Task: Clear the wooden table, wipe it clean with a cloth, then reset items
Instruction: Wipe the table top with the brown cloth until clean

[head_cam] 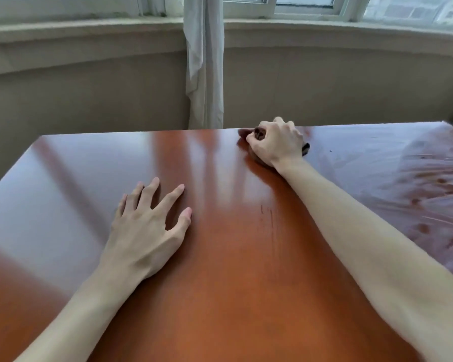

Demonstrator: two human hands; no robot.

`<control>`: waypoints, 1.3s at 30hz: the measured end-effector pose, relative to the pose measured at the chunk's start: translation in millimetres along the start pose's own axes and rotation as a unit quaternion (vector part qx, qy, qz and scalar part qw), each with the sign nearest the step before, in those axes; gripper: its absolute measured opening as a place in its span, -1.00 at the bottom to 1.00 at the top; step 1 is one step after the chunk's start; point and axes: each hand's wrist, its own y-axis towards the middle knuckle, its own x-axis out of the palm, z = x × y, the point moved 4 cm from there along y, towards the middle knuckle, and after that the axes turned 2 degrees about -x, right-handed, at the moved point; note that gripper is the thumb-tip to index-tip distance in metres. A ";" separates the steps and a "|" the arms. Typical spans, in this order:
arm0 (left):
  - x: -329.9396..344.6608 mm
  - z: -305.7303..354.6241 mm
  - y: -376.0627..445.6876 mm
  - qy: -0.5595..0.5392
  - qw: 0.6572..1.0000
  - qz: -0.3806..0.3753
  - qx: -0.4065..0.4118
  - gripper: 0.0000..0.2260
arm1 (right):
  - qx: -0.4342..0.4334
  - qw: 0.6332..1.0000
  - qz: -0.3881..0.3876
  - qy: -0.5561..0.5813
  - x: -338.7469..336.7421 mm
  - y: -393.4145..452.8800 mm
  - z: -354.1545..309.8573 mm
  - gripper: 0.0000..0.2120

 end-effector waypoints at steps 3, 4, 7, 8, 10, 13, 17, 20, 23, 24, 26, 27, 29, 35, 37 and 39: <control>-2.3 0.4 0.3 0.003 1.000 -0.005 -0.012 -0.39 | 0.029 1.000 -0.003 0.002 20.8 47.8 6.2 -0.63; -2.8 1.0 0.4 0.002 1.000 -0.008 -0.014 -0.39 | 0.035 0.999 -0.003 0.000 23.0 52.3 7.4 -0.61; -4.8 4.3 -2.1 -0.003 1.000 -0.018 -0.013 -0.39 | 0.026 1.000 -0.007 -0.002 12.5 29.8 3.6 -0.61; -5.8 5.1 -2.4 -0.005 1.000 -0.019 -0.014 -0.39 | 0.016 1.000 -0.010 0.006 4.3 12.1 -0.4 -0.62; -6.7 5.0 -3.5 -0.004 1.000 -0.022 -0.014 -0.44 | -0.013 0.999 -0.024 0.020 -16.5 -35.4 -13.1 -0.65; -6.5 7.3 -5.3 -0.007 1.000 -0.028 -0.004 -0.47 | -0.076 0.995 -0.041 0.049 -57.9 -130.2 -44.3 -0.72; -12.2 4.4 0.9 -0.009 0.997 -0.078 0.006 -0.46 | -0.163 0.982 -0.016 0.092 -107.7 -258.9 -96.8 -0.75; -26.0 -4.0 8.4 -0.024 0.997 -0.077 0.011 -0.46 | -0.223 0.967 -0.035 0.118 -117.3 -295.5 -120.0 -0.74; -27.7 -23.8 6.9 0.013 0.999 -0.037 -0.003 -0.45 | -0.213 0.972 -0.029 0.099 -97.3 -251.1 -122.9 -0.71; -24.6 -30.2 4.6 0.021 0.999 -0.026 -0.006 -0.44 | -0.199 0.975 -0.029 0.091 -84.4 -225.1 -123.0 -0.71; -18.9 -38.6 3.2 0.016 1.000 -0.015 -0.012 -0.38 | -0.166 0.982 -0.037 0.078 -53.2 -166.4 -124.5 -0.71; -16.8 -40.5 4.4 0.015 1.000 -0.012 -0.014 -0.35 | -0.151 0.985 -0.042 0.072 -36.5 -136.2 -126.2 -0.70; -13.2 -41.6 5.5 0.016 1.000 -0.006 -0.022 -0.34 | -0.120 0.990 -0.041 0.064 -4.5 -77.2 -129.5 -0.69; -13.0 -41.7 4.9 0.029 0.999 0.001 -0.033 -0.32 | -0.066 0.995 -0.038 0.072 54.6 41.7 -146.1 -0.64; -14.2 -41.8 6.1 0.023 0.999 -0.003 -0.032 -0.32 | -0.057 0.995 -0.039 0.068 55.2 47.8 -146.4 -0.64; -13.1 -42.2 5.6 0.019 0.999 -0.007 -0.031 -0.34 | -0.063 0.995 -0.041 0.065 47.3 30.6 -144.7 -0.66</control>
